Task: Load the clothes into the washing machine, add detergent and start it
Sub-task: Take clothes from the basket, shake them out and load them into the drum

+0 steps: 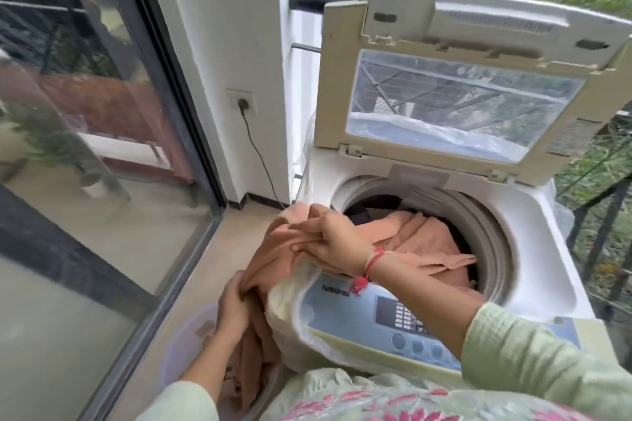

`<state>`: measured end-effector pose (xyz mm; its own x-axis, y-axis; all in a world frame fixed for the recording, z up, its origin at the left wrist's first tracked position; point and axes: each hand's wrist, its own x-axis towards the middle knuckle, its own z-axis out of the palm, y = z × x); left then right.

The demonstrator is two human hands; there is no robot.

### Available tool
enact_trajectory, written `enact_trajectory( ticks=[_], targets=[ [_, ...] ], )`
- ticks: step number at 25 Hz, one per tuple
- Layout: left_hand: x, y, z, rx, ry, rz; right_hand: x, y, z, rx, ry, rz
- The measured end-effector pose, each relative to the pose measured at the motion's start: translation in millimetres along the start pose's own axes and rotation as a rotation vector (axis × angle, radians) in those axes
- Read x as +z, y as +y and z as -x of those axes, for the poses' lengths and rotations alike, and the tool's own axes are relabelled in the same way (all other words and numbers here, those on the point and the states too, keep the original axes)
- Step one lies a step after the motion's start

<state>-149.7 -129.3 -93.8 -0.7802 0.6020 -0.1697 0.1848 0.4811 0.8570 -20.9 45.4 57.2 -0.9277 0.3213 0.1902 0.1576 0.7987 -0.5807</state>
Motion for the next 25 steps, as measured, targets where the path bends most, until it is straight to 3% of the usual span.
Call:
enact_trajectory(
  ticks=[2, 6, 9, 11, 12, 13, 14, 16, 17, 18, 19, 21, 23, 24, 25],
  targets=[
    [-9.9, 37.9, -3.5, 0.122, 0.138, 0.138, -38.4, -4.2, -7.6, -0.035, 0.158, -0.029],
    [-29.8, 162.4, -6.5, 0.535, 0.413, 0.090, -161.2, 4.9, 11.4, -0.072, 0.530, -0.030],
    [-3.1, 244.0, 10.9, 0.758, 0.254, -0.049, -232.2, 40.0, 59.0, -0.003, 0.706, 0.111],
    [36.5, 251.1, 7.7, 0.676, -0.003, -0.448, -225.6, 80.3, 80.4, 0.161, 0.727, 0.151],
    [54.5, 243.6, 5.0, 0.537, -0.198, -0.656, -211.2, 103.1, 87.8, 0.240, 0.649, 0.215],
    [69.1, 230.7, 1.5, 0.406, -0.374, -0.772, -183.7, 127.8, 97.6, 0.356, 0.414, 0.322],
    [74.0, 216.1, -0.1, 0.311, -0.487, -0.793, -154.2, 147.5, 104.7, 0.451, 0.042, 0.402],
    [54.1, 180.4, -6.0, 0.279, -0.466, -0.665, -101.8, 164.7, 127.8, 0.647, -0.687, 0.479],
    [34.2, 162.2, -7.6, 0.308, -0.366, -0.529, -92.0, 157.2, 125.2, 0.642, -0.896, 0.539],
    [9.4, 144.5, -9.6, 0.317, -0.261, -0.387, -90.2, 145.6, 114.7, 0.639, -0.932, 0.545],
    [-16.2, 123.0, -12.2, 0.294, -0.169, -0.307, -92.6, 131.0, 96.6, 0.719, -0.794, 0.472],
    [-58.2, 77.5, -17.3, 0.145, -0.075, -0.388, -87.8, 95.4, 49.9, 0.572, -0.424, 0.690],
    [-72.4, 40.3, -20.3, 0.002, -0.162, -0.534, -66.9, 54.0, -5.1, 0.204, -0.236, 0.590],
    [-68.6, 25.1, -21.1, -0.019, -0.240, -0.567, -47.9, 33.6, -34.2, 0.070, -0.253, 0.531],
    [-61.1, 15.2, -21.5, -0.023, -0.312, -0.580, -26.5, 15.7, -55.4, 0.060, -0.356, 0.446]
  ],
)
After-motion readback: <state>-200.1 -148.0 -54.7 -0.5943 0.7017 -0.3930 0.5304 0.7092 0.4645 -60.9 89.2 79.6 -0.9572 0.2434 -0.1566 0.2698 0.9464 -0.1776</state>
